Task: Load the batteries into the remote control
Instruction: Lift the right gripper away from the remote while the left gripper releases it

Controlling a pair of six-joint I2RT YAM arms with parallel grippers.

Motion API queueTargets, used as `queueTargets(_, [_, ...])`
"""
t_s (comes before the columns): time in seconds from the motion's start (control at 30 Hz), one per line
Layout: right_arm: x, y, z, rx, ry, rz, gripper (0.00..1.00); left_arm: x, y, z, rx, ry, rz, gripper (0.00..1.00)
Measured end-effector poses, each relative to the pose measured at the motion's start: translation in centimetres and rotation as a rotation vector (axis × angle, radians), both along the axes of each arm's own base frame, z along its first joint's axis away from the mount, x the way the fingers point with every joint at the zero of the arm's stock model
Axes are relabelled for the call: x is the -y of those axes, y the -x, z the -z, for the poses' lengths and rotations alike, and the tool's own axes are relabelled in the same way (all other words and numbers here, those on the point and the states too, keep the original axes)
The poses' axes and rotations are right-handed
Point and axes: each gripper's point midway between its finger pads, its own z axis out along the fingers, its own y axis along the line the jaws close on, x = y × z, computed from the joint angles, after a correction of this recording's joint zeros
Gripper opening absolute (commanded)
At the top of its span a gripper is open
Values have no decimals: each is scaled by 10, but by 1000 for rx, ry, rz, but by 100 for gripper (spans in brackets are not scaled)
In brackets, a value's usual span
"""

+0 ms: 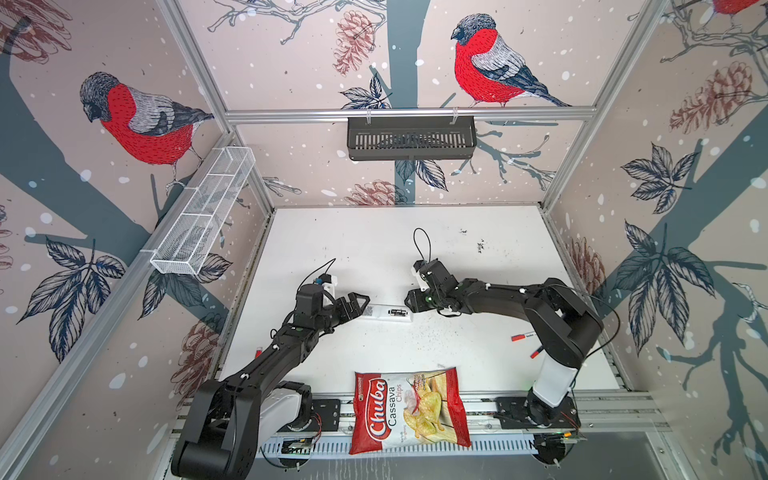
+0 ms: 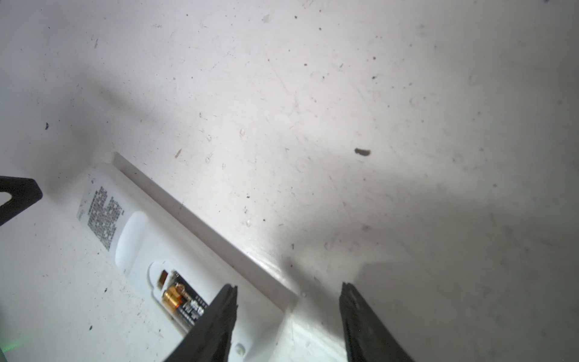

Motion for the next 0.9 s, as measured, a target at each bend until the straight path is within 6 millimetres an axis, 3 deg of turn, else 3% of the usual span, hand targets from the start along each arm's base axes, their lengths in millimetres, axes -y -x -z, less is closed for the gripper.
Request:
queueTargets(0.3, [-11,8,11,-10,11,-134,38,12,23,21,-85,28,36,96])
queueTargets(0.47, [-17,40,11,-33,-15,-228,37,20,20,28,-116,57,49,97])
queueTargets(0.63, [-17,66,10,-75,-46,-278,43,27,9,25,-114,78,55,97])
queueTargets(0.8, [-11,60,7,-95,-68,-244,54,30,-2,16,-85,86,60,96])
queueTargets(0.9, [-14,55,3,-89,-80,-238,62,31,-2,15,-80,79,69,89])
